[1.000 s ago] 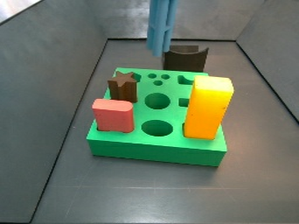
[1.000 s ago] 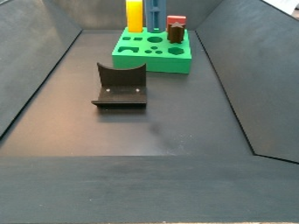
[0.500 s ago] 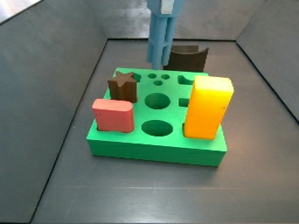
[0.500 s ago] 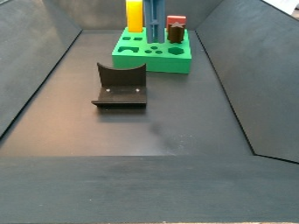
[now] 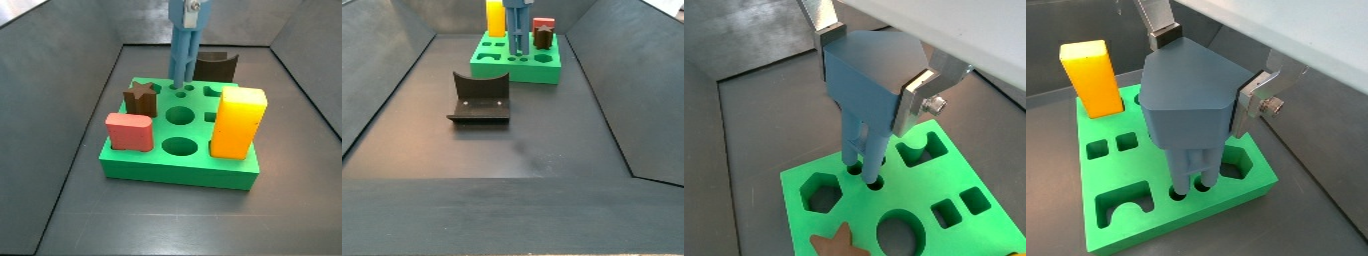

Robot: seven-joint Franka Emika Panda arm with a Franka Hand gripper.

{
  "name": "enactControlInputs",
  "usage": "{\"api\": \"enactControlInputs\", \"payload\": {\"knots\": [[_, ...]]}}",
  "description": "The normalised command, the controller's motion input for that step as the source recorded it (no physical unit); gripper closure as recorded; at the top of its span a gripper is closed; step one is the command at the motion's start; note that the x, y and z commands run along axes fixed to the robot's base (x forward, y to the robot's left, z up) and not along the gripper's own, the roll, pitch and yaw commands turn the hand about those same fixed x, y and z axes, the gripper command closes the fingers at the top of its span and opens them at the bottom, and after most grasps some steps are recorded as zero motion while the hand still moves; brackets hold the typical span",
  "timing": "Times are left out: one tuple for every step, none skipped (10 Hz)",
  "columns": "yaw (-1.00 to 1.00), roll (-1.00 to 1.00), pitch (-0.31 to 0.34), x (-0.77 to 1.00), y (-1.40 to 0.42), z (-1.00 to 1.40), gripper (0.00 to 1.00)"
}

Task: Pick up the 3 prong object. Move up. Move to above the board. Insert the 3 prong object.
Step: Insert the 3 prong object.

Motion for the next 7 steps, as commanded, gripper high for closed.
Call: {"api": "enactControlInputs", "payload": {"knots": [[-0.05, -0.05, -0.044, 0.23, 0.00, -0.08, 1.00], [-0.04, -0.09, -0.036, 0.22, 0.00, 0.00, 1.00], [-0.01, -0.12, -0.027, 0.23, 0.04, 0.00, 1.00], [0.00, -0.08, -0.016, 0.11, 0.09, -0.01, 1.00], [0.00, -0.01, 0.000, 0.03, 0.06, -0.03, 1.00], [0.00, 0.00, 0.000, 0.00, 0.00, -0.06, 1.00], [0.00, 0.01, 0.000, 0.00, 0.00, -0.11, 1.00]]}}
